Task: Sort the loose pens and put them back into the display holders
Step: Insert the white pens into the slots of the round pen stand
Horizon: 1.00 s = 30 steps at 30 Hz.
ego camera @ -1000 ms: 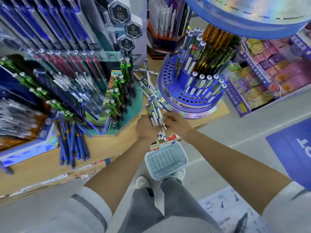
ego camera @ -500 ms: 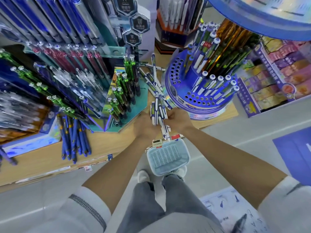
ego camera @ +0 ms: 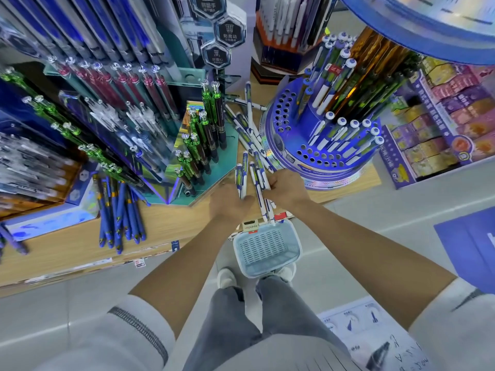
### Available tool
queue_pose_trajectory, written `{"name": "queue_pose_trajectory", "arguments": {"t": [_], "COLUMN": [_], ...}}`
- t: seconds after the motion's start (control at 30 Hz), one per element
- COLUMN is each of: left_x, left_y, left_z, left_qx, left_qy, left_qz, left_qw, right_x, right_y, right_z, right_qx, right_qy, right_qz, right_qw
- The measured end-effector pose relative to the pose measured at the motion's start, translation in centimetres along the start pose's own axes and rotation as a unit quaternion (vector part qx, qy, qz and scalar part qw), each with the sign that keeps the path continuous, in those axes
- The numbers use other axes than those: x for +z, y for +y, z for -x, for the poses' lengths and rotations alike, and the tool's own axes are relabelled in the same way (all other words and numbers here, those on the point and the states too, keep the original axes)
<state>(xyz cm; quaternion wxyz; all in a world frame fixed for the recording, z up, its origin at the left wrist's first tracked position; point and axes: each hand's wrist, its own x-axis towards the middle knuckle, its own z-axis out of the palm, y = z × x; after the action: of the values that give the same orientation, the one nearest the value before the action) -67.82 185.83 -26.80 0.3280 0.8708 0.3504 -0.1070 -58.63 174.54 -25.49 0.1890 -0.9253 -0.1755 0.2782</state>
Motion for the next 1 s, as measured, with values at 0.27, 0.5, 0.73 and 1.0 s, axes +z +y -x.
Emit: {"name": "queue_pose_trajectory", "arguments": {"t": [0.27, 0.5, 0.73, 1.0], "left_x": [-0.8, -1.9, -2.5, -3.4], "left_y": [-0.8, 0.4, 0.8, 2.1], "left_z": [-0.3, 1.7, 3.9, 4.8], "left_qx": [0.005, 0.002, 0.062, 0.137], "left_qy": [-0.116, -0.163, -0.253, -0.187], "left_qz": [0.077, 0.318, 0.411, 0.363], "left_qw": [0.990, 0.934, 0.873, 0.902], "right_x": [0.3, -1.7, -1.4, -3.0], "right_y": [0.9, 1.2, 0.2, 2.0], "right_z": [0.4, 2.9, 5.2, 7.6], "right_qx": [-0.012, 0.024, -0.005, -0.036], "right_qy": [-0.002, -0.051, -0.013, 0.113], "right_qz": [-0.071, -0.380, -0.456, -0.433], "right_qw": [0.997, 0.923, 0.890, 0.894]}}
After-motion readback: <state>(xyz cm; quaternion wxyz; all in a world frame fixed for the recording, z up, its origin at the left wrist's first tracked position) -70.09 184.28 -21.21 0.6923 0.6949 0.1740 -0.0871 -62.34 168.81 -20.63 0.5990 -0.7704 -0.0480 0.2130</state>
